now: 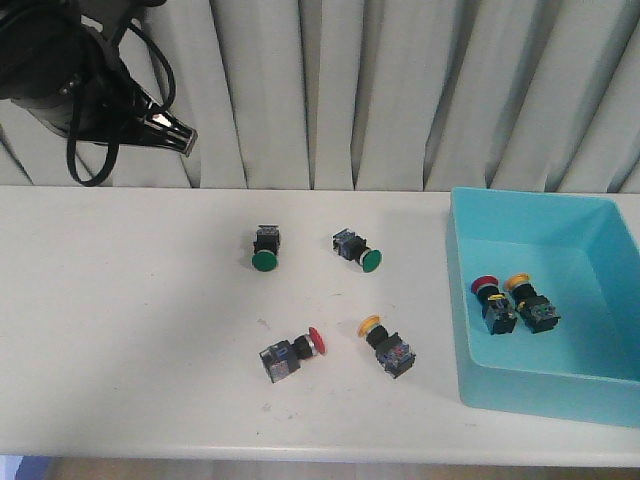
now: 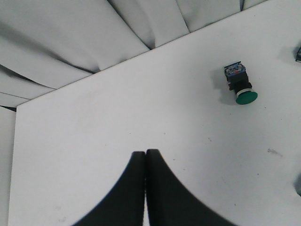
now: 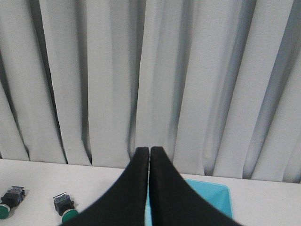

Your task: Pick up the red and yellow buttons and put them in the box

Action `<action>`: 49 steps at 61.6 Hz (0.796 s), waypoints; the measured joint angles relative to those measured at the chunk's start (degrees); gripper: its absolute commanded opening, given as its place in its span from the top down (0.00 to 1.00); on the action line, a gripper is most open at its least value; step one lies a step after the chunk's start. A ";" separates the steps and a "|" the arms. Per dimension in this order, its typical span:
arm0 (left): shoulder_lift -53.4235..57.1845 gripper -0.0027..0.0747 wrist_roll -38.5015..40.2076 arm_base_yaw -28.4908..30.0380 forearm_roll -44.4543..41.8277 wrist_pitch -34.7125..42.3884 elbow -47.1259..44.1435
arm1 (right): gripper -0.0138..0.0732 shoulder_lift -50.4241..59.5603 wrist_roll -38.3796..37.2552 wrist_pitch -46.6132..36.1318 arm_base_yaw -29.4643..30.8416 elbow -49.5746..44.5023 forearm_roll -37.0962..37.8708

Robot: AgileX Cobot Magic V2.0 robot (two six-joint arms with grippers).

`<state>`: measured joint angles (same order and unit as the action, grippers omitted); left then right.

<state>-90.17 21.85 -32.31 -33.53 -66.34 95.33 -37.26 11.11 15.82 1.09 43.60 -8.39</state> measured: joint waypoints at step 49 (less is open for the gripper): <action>70.43 0.97 -14.89 17.95 24.91 63.05 -88.95 | 0.85 0.00 0.00 0.00 0.00 0.00 -0.05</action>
<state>-19.73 6.96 -14.35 -8.62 -3.29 6.39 -37.26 11.11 15.82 1.09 43.60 -8.44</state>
